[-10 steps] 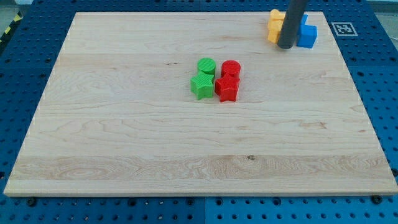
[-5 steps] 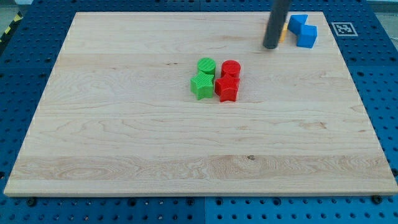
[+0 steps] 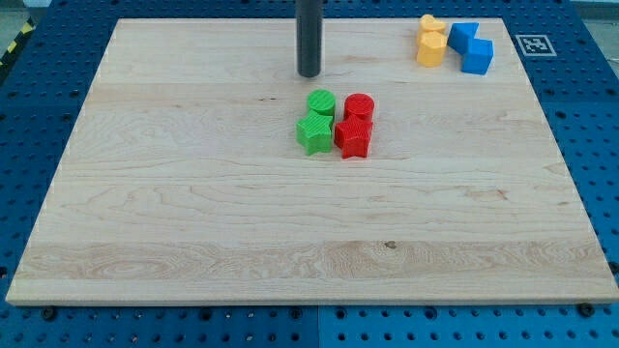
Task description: Move your arm towards the center left
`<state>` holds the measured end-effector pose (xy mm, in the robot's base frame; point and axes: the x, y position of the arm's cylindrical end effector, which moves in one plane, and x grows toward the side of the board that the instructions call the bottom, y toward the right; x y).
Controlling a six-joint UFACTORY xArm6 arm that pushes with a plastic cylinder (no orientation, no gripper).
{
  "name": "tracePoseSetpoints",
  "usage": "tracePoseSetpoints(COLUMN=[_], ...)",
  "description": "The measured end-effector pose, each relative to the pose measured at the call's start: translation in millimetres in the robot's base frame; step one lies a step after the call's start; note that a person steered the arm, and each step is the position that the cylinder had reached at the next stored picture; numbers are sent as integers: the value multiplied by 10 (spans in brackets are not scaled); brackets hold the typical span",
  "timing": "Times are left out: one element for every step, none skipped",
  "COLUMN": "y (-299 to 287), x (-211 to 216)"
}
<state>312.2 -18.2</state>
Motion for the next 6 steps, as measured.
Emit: tracePoseSetpoints(y=[-112,-311,-532,-537,-625,-837], x=[12,42,58,58,67,86])
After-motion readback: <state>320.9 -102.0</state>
